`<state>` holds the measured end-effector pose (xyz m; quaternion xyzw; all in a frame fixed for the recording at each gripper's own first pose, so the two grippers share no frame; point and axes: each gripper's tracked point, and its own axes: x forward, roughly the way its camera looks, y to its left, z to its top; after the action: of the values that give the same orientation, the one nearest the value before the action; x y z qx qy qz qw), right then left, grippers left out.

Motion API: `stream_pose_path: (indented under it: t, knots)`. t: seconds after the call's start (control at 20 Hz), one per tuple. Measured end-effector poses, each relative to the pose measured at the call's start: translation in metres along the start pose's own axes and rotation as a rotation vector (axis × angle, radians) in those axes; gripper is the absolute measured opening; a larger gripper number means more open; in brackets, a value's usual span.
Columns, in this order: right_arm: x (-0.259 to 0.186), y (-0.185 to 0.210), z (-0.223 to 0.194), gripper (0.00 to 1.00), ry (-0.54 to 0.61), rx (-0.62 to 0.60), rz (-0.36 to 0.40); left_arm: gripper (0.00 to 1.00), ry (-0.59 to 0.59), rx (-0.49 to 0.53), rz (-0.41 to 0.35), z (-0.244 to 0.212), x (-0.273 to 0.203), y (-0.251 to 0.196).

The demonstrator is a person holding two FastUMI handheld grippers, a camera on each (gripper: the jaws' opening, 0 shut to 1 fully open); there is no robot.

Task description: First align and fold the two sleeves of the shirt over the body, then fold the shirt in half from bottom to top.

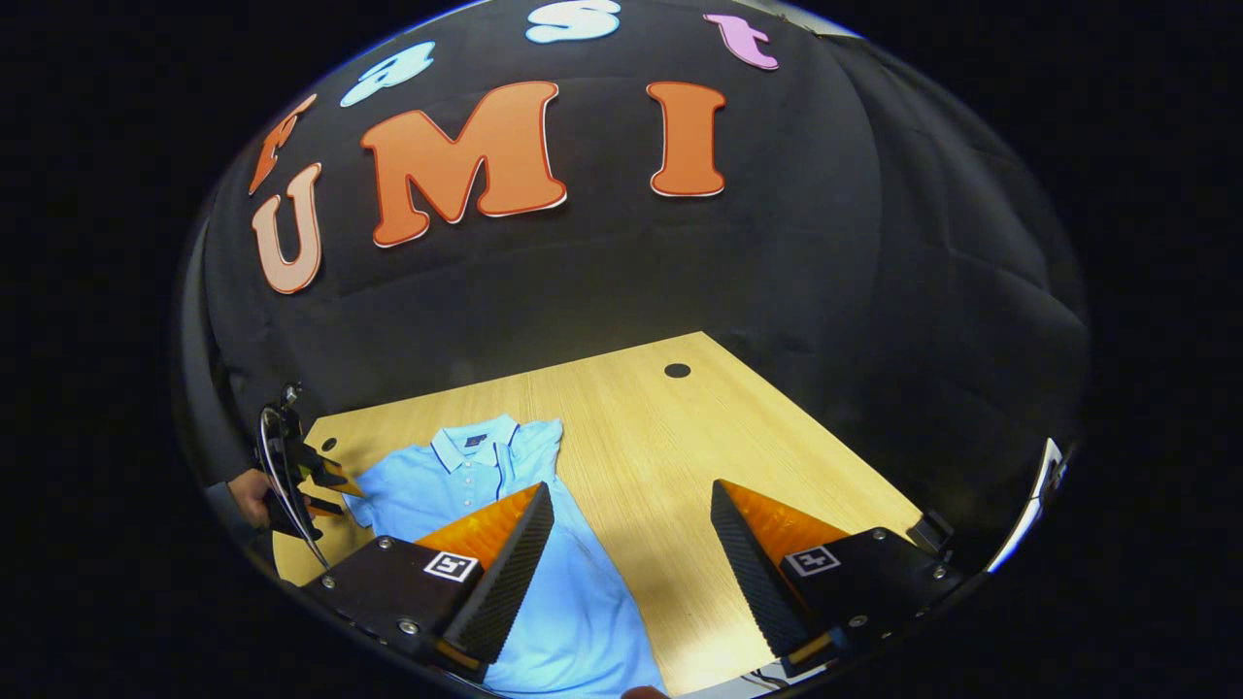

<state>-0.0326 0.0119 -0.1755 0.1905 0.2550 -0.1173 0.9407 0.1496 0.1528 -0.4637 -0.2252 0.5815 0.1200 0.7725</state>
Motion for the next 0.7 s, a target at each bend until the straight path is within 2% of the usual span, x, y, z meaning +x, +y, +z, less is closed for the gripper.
stream_pose_path:
  t: [0.05, 0.1, 0.25, 0.3, 0.4, 0.5, 0.55, 0.6, 0.65, 0.7]
  knots:
    - [-0.003, -0.002, -0.001, 0.99, 0.002, 0.003, -0.003, 0.96, 0.015, 0.014, 0.019, -0.001, 0.003, 0.001]
    - [-0.006, -0.002, -0.002, 0.99, 0.000, 0.006, -0.003, 0.86, 0.020, 0.026, 0.030, -0.002, 0.008, 0.001]
    - [-0.009, -0.007, -0.004, 0.99, -0.005, 0.014, -0.021, 0.84, 0.022, 0.096, 0.075, 0.003, 0.012, 0.002]
    - [-0.009, -0.010, -0.006, 0.99, -0.002, 0.023, -0.032, 0.84, 0.018, 0.132, 0.112, 0.006, 0.018, 0.009]
    - [-0.008, -0.006, -0.008, 0.99, 0.003, 0.055, -0.031, 0.55, 0.013, 0.149, 0.135, 0.011, 0.016, 0.009]
    - [-0.008, -0.005, -0.009, 0.99, 0.003, 0.067, -0.020, 0.55, -0.004, 0.150, 0.129, 0.017, 0.014, 0.006]
    - [-0.006, -0.005, -0.010, 0.99, 0.002, 0.061, -0.018, 0.37, -0.003, 0.127, 0.120, 0.017, 0.012, 0.006]
    - [-0.006, -0.005, -0.011, 0.99, 0.004, 0.055, -0.021, 0.18, -0.004, 0.146, 0.120, 0.010, 0.013, 0.009]
    - [-0.006, -0.004, -0.010, 0.99, 0.006, 0.051, -0.020, 0.18, 0.005, 0.165, 0.122, 0.015, 0.008, 0.007]
    - [-0.006, -0.002, -0.010, 0.99, 0.005, 0.048, -0.014, 0.10, 0.000, 0.187, 0.106, 0.015, 0.016, 0.003]
